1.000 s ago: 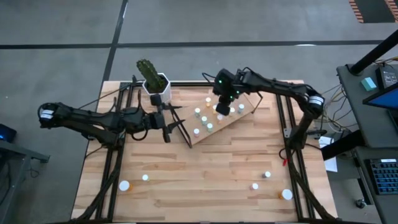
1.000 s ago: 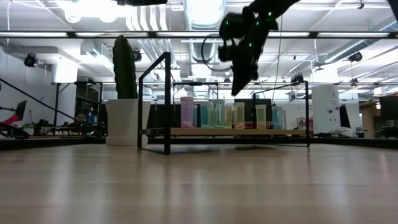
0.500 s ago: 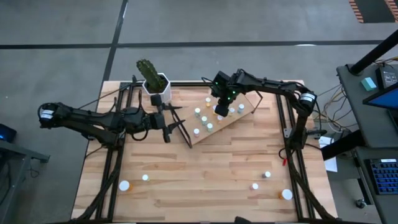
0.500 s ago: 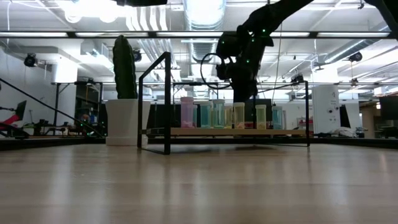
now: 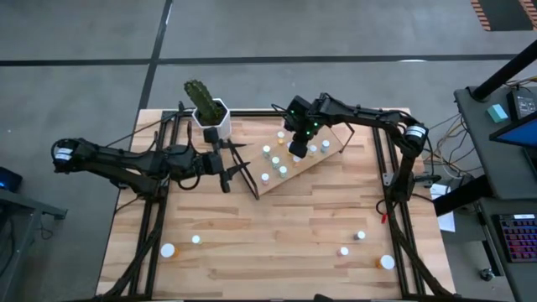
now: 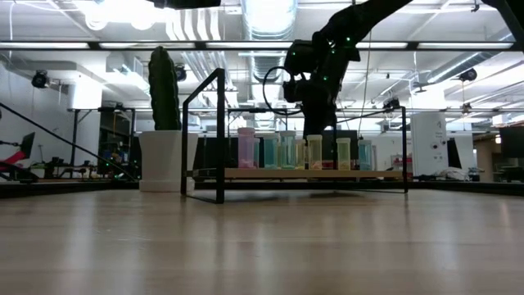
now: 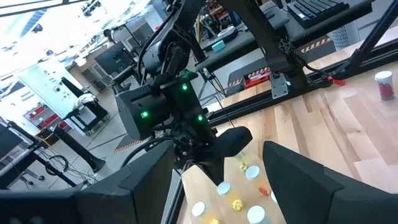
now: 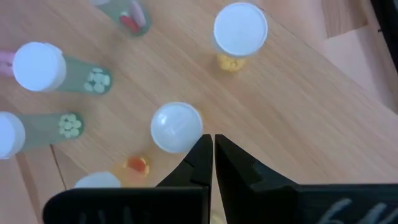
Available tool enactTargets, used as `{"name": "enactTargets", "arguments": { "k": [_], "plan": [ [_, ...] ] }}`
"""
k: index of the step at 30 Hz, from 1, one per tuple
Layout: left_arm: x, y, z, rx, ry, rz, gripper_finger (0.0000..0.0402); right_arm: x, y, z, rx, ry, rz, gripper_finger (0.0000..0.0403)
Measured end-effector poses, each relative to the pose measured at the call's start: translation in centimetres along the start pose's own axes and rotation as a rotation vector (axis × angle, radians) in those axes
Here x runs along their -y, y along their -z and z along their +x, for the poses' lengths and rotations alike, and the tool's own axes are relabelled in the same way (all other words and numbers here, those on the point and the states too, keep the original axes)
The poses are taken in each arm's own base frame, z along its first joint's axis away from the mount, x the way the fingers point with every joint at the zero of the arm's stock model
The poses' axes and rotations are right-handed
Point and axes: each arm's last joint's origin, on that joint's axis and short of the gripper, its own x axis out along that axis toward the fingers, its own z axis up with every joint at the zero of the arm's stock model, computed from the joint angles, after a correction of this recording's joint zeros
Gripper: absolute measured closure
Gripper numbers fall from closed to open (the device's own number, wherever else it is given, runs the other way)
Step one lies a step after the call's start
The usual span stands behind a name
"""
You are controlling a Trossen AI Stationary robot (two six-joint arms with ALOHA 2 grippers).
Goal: Pick and place medicine bottles onto shelf by color
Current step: Put the yellow pill bottle on the shelf aligned with the other yellow pill bottles
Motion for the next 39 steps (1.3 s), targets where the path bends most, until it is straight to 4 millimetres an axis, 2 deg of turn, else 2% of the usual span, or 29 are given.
{"name": "enactTargets", "arguments": {
  "k": [39],
  "plan": [
    [0.01,0.01,0.02,0.000,0.001,0.001,0.0171,0.02,-0.15,0.20,0.034,-0.004,0.005,0.0394]
  ]
}}
